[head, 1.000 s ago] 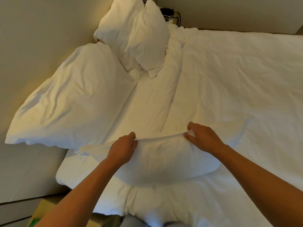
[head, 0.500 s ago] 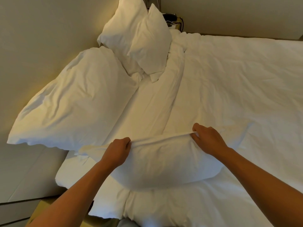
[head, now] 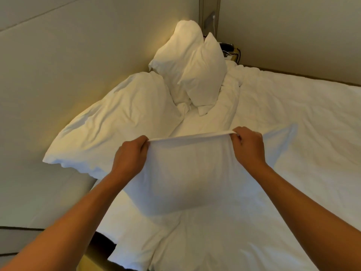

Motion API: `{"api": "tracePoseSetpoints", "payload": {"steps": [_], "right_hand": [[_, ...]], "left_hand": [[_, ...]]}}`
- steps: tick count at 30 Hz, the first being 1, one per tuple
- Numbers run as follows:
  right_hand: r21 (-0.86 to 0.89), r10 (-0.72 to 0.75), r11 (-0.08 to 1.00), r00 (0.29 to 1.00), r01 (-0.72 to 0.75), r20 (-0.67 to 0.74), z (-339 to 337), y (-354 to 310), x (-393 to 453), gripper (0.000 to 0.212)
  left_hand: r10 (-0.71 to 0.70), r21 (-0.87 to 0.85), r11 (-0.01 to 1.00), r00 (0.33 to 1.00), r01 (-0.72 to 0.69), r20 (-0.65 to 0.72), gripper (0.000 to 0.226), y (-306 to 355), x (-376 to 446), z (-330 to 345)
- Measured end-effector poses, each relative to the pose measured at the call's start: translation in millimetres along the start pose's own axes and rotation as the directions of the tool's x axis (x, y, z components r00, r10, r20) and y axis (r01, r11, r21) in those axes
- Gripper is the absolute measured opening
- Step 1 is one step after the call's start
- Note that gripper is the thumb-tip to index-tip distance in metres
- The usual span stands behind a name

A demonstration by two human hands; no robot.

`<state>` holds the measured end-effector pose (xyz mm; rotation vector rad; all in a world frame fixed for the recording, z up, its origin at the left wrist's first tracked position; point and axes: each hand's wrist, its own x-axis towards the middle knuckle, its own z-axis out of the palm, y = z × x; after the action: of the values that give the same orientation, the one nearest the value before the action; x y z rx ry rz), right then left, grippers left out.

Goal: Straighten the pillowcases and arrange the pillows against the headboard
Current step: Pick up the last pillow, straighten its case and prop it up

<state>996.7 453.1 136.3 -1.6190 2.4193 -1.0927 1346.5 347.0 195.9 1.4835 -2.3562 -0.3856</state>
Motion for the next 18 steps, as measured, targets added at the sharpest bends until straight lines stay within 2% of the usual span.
{"api": "tracePoseSetpoints", "payload": {"steps": [3,10,18], "right_hand": [[0.035,-0.005,0.999,1.0,0.006,-0.007,18.3,-26.1,28.1,0.024],[0.118,-0.014,0.993,0.999,0.009,0.04,76.1,-54.7,58.6,0.023],[0.066,-0.087,0.995,0.989,0.08,0.117,133.6,-89.3,147.3,0.025]], "left_hand": [[-0.03,0.002,1.0,0.998,0.031,-0.063,0.024,-16.2,-1.8,-16.8],[-0.189,-0.006,0.982,0.982,0.189,0.011,0.023,-51.9,-3.0,-4.0],[-0.327,-0.137,0.937,0.945,0.323,-0.013,0.026,-86.9,38.7,2.3]]}}
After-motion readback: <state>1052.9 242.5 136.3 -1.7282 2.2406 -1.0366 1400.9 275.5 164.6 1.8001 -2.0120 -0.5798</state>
